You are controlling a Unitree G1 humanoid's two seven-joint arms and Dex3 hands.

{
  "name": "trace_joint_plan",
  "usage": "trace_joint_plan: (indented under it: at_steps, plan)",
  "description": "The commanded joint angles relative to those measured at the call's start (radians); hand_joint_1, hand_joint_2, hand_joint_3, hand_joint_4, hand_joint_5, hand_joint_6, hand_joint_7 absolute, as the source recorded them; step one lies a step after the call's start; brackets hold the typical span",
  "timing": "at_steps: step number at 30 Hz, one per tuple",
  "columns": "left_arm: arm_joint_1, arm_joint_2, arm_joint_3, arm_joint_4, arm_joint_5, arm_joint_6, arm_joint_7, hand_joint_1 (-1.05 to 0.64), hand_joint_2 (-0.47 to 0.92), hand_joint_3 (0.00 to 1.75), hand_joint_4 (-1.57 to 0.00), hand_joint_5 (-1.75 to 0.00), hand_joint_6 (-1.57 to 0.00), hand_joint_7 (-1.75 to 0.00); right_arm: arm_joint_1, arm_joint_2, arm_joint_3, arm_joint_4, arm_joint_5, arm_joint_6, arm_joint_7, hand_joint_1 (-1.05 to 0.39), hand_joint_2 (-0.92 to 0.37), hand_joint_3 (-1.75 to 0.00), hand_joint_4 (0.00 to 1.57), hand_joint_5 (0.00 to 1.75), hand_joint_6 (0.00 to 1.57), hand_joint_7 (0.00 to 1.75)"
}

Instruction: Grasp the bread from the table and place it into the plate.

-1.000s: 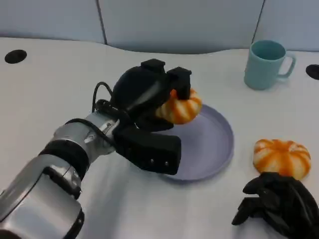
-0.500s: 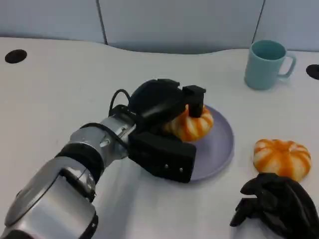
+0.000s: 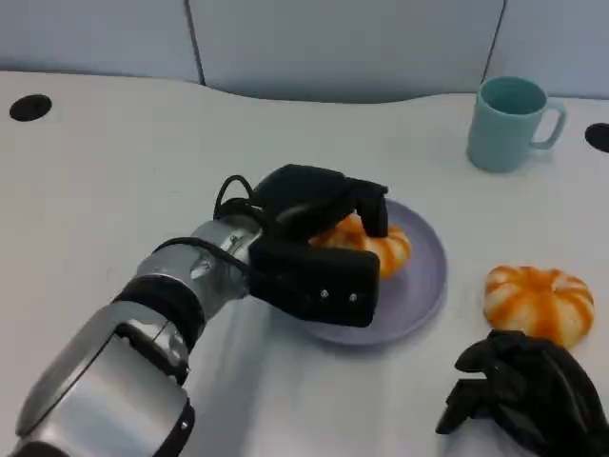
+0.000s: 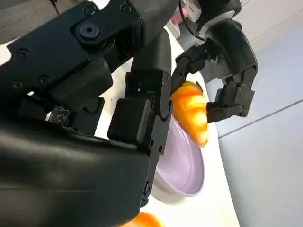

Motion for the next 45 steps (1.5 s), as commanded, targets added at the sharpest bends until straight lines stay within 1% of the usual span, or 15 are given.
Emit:
trace_joint_plan:
  at_steps: [1, 2, 3, 4, 5, 6, 8, 13, 17, 22, 27, 30, 39, 40, 45]
  plan:
    - [-0.009, 0.007, 0.002, 0.007, -0.007, 0.025, -0.046, -0.3, 0.92, 0.2, -0.53, -1.16, -0.66, -0.36, 0.001, -0.009, -0.007, 0.002, 0.007, -0.005, 0.002, -1.0, -0.67, 0.0, 1.45, 0.69, 1.47, 0.4]
    - [-0.012, 0.007, -0.004, 0.006, 0.0, 0.032, -0.051, -0.32, 0.92, 0.18, -0.49, -1.23, -0.64, -0.29, 0.001, -0.009, -0.007, 0.002, 0.005, -0.005, -0.001, -1.0, -0.67, 0.0, 1.45, 0.69, 1.47, 0.4]
    - [-0.016, 0.008, -0.011, 0.006, 0.007, 0.04, -0.059, -0.36, 0.92, 0.17, -0.4, -1.17, -0.61, -0.2, 0.001, -0.009, -0.007, -0.001, 0.005, -0.001, -0.004, -1.01, -0.67, 0.0, 1.45, 0.68, 1.47, 0.4]
    - [-0.019, 0.008, -0.016, 0.005, 0.011, 0.046, -0.064, -0.39, 0.92, 0.18, -0.36, -1.04, -0.6, -0.15, 0.002, -0.009, -0.007, -0.002, 0.005, 0.001, -0.006, -1.01, -0.67, 0.0, 1.45, 0.68, 1.48, 0.4]
    - [-0.024, 0.008, -0.019, 0.005, 0.013, 0.057, -0.082, -0.41, 0.92, 0.18, -0.34, -0.96, -0.59, -0.13, 0.002, -0.009, -0.007, -0.002, 0.006, 0.003, -0.006, -1.02, -0.67, 0.0, 1.45, 0.68, 1.48, 0.4]
    - [-0.027, 0.008, -0.02, 0.005, 0.011, 0.064, -0.096, -0.46, 0.92, 0.19, -0.31, -0.78, -0.55, -0.08, 0.002, -0.009, -0.008, -0.003, 0.008, 0.005, -0.005, -1.01, -0.67, 0.0, 1.45, 0.67, 1.48, 0.4]
    - [-0.034, 0.007, -0.022, 0.004, 0.009, 0.091, -0.132, -0.53, 0.92, 0.2, -0.26, -0.58, -0.49, -0.03, 0.006, -0.009, -0.007, -0.01, 0.008, 0.012, -0.01, -1.0, -0.67, 0.0, 1.45, 0.67, 1.48, 0.4]
    - [-0.044, 0.012, -0.003, -0.002, -0.015, 0.11, -0.206, -0.68, 0.92, 0.26, -0.2, -0.44, -0.41, 0.0, 0.001, -0.015, -0.01, -0.008, 0.011, 0.013, -0.004, -0.98, -0.67, 0.0, 1.44, 0.68, 1.47, 0.4]
    - [-0.048, 0.02, 0.012, -0.002, -0.028, 0.115, -0.251, -0.77, 0.92, 0.34, -0.15, -0.4, -0.35, 0.0, -0.002, -0.019, -0.012, 0.004, 0.006, -0.005, 0.006, -1.0, -0.67, 0.0, 1.44, 0.68, 1.47, 0.41]
    - [-0.048, 0.031, 0.044, -0.009, -0.067, 0.105, -0.294, -0.84, 0.92, 0.39, -0.1, -0.35, -0.27, 0.0, -0.001, -0.02, -0.014, 0.001, 0.006, -0.001, 0.003, -0.99, -0.68, 0.0, 1.43, 0.69, 1.46, 0.42]
    - [-0.042, 0.051, 0.096, -0.022, -0.121, 0.069, -0.317, -0.89, 0.92, 0.43, -0.09, -0.34, -0.24, 0.0, -0.009, -0.023, -0.017, 0.015, 0.005, -0.011, 0.01, -1.0, -0.68, -0.01, 1.43, 0.7, 1.46, 0.42]
    - [-0.035, 0.066, 0.138, -0.031, -0.165, 0.031, -0.329, -0.9, 0.92, 0.45, -0.09, -0.34, -0.25, -0.01, -0.014, -0.024, -0.02, 0.025, 0.006, -0.015, 0.013, -1.0, -0.68, 0.0, 1.42, 0.69, 1.46, 0.42]
    - [-0.006, 0.116, 0.27, -0.068, -0.321, -0.056, -0.452, -0.85, 0.92, 0.44, -0.1, -0.39, -0.27, -0.02, -0.023, -0.022, -0.027, 0.034, 0.003, -0.009, 0.005, -1.01, -0.68, 0.0, 1.43, 0.69, 1.47, 0.41]
    - [0.006, 0.122, 0.29, -0.074, -0.346, -0.066, -0.474, -0.82, 0.92, 0.43, -0.11, -0.41, -0.29, -0.02, -0.027, -0.023, -0.028, 0.038, 0.004, -0.011, 0.008, -1.0, -0.68, 0.0, 1.43, 0.69, 1.47, 0.41]
    - [0.064, 0.135, 0.378, -0.098, -0.458, -0.063, -0.571, -0.79, 0.92, 0.39, -0.12, -0.44, -0.3, -0.03, -0.039, -0.025, -0.033, 0.055, 0.007, -0.016, 0.02, -1.0, -0.68, 0.0, 1.43, 0.68, 1.47, 0.4]
